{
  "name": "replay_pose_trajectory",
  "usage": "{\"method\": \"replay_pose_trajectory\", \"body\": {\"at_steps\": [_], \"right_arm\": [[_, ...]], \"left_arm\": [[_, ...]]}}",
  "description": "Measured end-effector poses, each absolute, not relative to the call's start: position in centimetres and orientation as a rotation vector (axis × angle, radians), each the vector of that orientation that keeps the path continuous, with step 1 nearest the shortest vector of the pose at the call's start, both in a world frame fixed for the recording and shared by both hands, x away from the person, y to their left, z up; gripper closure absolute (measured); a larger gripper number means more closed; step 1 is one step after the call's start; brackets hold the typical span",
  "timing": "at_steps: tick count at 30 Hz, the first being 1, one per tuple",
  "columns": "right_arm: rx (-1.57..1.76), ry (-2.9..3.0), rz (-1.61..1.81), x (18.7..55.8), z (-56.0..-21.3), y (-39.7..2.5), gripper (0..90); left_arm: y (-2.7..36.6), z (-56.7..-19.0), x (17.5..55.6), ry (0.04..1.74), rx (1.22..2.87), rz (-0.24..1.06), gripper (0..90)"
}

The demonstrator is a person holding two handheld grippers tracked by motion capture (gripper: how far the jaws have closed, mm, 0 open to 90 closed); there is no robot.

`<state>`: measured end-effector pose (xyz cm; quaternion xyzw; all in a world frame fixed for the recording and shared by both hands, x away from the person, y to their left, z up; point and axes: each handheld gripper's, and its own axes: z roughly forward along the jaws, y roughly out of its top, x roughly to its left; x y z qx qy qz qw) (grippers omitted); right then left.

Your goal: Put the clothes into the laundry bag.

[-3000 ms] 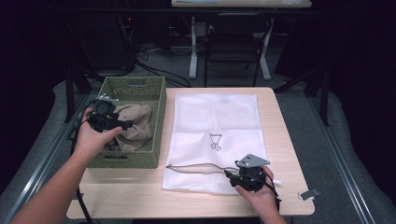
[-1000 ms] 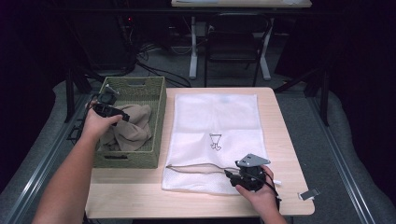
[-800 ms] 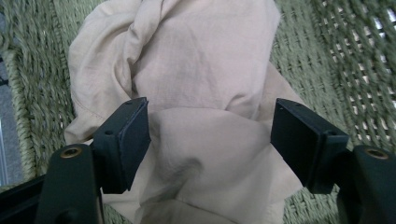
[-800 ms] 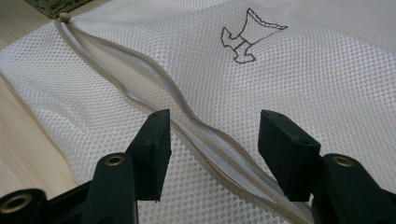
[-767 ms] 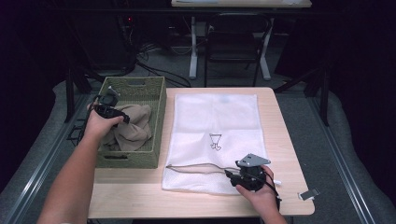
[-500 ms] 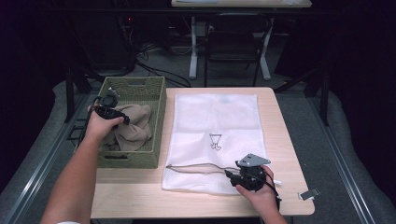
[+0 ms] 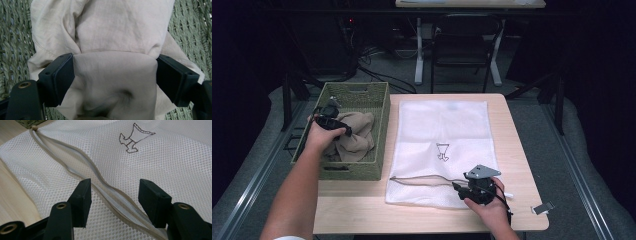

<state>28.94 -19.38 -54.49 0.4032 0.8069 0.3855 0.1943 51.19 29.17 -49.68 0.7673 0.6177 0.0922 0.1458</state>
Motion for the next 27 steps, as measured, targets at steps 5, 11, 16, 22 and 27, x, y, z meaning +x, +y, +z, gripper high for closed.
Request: {"method": "replay_pose_trajectory", "body": {"at_steps": [5,11,16,22,27], "right_arm": [[1.131,2.262,1.081,28.9,-54.5,-19.3,44.0],[1.127,2.264,1.08,29.0,-54.5,-19.3,44.0],[1.125,2.266,1.08,29.0,-54.5,-19.3,44.0],[1.127,2.265,1.081,29.0,-54.5,-19.3,44.0],[1.123,2.268,1.08,29.0,-54.5,-19.2,44.0]], "left_arm": [[29.0,-50.4,51.2,1.793,2.213,0.254,17.0],[28.8,-51.0,51.3,1.8,2.226,0.252,16.0],[28.7,-51.3,51.4,1.808,2.24,0.262,16.0],[29.1,-51.7,51.3,1.83,2.222,0.247,15.4],[29.0,-51.9,51.2,1.829,2.225,0.261,15.3]]}}
